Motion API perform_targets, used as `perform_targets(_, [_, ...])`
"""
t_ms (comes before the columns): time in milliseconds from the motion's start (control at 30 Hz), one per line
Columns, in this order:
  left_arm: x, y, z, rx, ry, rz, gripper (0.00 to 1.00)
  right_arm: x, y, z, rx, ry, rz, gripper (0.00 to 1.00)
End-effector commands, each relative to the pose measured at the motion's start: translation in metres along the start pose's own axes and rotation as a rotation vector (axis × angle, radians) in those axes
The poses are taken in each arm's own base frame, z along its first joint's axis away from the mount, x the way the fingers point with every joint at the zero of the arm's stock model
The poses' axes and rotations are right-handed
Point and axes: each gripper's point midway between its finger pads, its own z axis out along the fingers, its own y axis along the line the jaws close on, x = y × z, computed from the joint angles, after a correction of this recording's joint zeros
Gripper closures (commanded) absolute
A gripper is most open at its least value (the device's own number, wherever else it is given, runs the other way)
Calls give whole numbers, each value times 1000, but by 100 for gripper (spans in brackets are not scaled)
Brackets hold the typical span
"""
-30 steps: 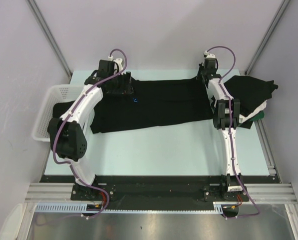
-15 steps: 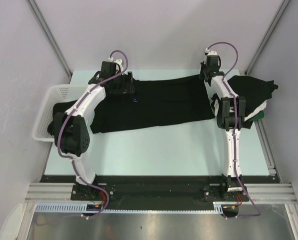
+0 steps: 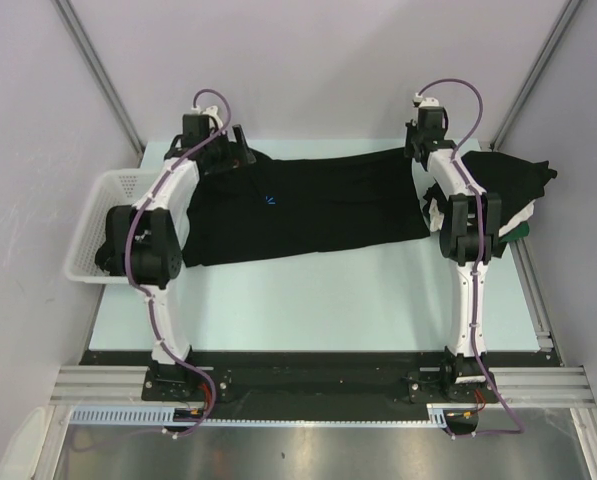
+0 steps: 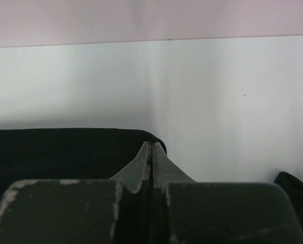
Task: Fold and stack the t-shirts
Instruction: Grap the side of the flattened tshirt furthest away from the robot with both arms
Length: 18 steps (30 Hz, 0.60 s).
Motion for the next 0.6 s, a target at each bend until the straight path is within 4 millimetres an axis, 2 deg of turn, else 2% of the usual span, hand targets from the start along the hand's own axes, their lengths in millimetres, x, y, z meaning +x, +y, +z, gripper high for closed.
perform_targets(0, [-46,5,22,47,-95,-14,1,-34,-5,-17,2,-74,3,100])
perform_targets(33, [-48,8,27,36,-91,-15,1,-32,-5,-17,2,-68,4,100])
perform_targets(67, [-38,18,46,20,-61,-25,0,-32,-3,-17,-3,-67,3,100])
perform_targets(100, [-55,14,45,25,-88,-20,1,-35,-4,-20,-3,-72,3,100])
perform_targets(167, [-51,31,67,-14,-75,-57,1,-32,-4,-21,-4,-64,2,100])
perform_targets(200, [-67,30,67,-10,-118,-63,2,-32,-4,-22,-6,-64,2,100])
perform_targets(300, [-80,46,79,-25,-186,-146,3,-28,-3,-25,-8,-55,-6,100])
perform_targets(433, [-95,53,95,-16,-271,-202,3,-25,-4,-26,-8,-47,-9,100])
perform_targets(567, [-114,65,99,-63,-381,-265,2,-26,-4,-28,-9,-43,-7,100])
